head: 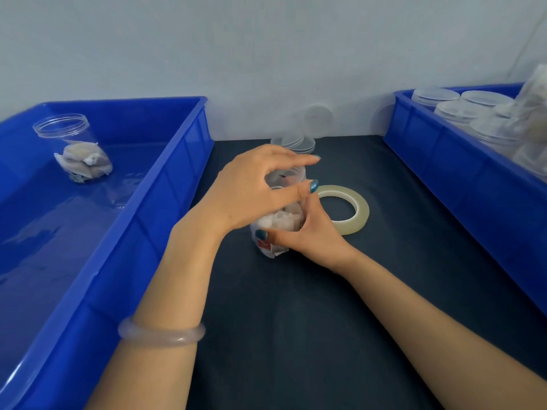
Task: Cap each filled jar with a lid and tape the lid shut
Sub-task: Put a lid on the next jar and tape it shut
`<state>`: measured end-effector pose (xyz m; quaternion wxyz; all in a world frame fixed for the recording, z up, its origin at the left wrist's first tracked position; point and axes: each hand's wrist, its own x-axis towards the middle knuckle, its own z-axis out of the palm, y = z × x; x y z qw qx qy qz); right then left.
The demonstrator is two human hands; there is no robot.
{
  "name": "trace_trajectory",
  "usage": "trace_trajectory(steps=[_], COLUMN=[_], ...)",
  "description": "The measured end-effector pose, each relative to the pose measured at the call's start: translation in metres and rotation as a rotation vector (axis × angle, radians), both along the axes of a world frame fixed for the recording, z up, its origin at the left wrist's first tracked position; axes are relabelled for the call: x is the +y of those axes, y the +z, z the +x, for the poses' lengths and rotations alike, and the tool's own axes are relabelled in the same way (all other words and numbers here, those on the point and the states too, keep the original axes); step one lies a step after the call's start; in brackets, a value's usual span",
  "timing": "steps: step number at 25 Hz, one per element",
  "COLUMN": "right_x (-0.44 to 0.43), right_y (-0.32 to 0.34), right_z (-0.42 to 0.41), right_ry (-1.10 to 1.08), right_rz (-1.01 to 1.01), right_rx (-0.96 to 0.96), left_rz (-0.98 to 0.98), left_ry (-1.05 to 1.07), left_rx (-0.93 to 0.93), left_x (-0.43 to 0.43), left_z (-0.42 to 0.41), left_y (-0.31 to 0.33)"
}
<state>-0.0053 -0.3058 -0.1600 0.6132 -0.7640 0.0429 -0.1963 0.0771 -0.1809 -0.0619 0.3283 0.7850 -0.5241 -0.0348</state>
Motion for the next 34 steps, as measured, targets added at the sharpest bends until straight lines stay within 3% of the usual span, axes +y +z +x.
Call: trace_trajectory(steps=[4,9,11,16,18,21,25,28,32,34], right_x=[0.000,0.008,0.012,0.013,0.010,0.011,0.013,0.007,-0.027,-0.052], right_y=[0.002,0.006,0.008,0.023,0.027,0.033,0.030,0.043,0.056,0.053], right_z=[-0.002,-0.003,-0.005,-0.014,-0.019,-0.028,-0.032,-0.034,-0.036,-0.042], right_ry=[-0.022,-0.041,-0.072,-0.031,0.184,0.488,0.533,0.426,-0.035,-0.178], right_rz=[-0.027,-0.049,-0.066,-0.103,0.036,0.464,0.634,0.415,-0.400,-0.772], right_rx=[-0.021,-0.036,-0.037,0.002,0.028,0.050,0.093,0.196,0.179,0.356], left_rz=[0.019,0.074,0.095,-0.007,-0.055,-0.186,-0.265,-0.370,-0.452,-0.407], left_ry=[0.123,0.437,0.433,0.170,-0.127,-0.416,-0.432,-0.391,-0.163,-0.107], left_rx=[-0.063,-0.188,-0.184,0.020,0.307,0.681,0.727,0.758,0.486,0.335], left_x=[-0.006,-0.017,-0.020,-0.001,0.013,0.026,0.019,0.022,0.023,0.016], left_z=[-0.007,-0.023,-0.026,-0.014,-0.004,0.005,0.004,0.010,0.012,0.005], left_y=[0.000,-0.005,-0.007,-0.001,0.004,0.004,-0.008,-0.010,-0.010,-0.010])
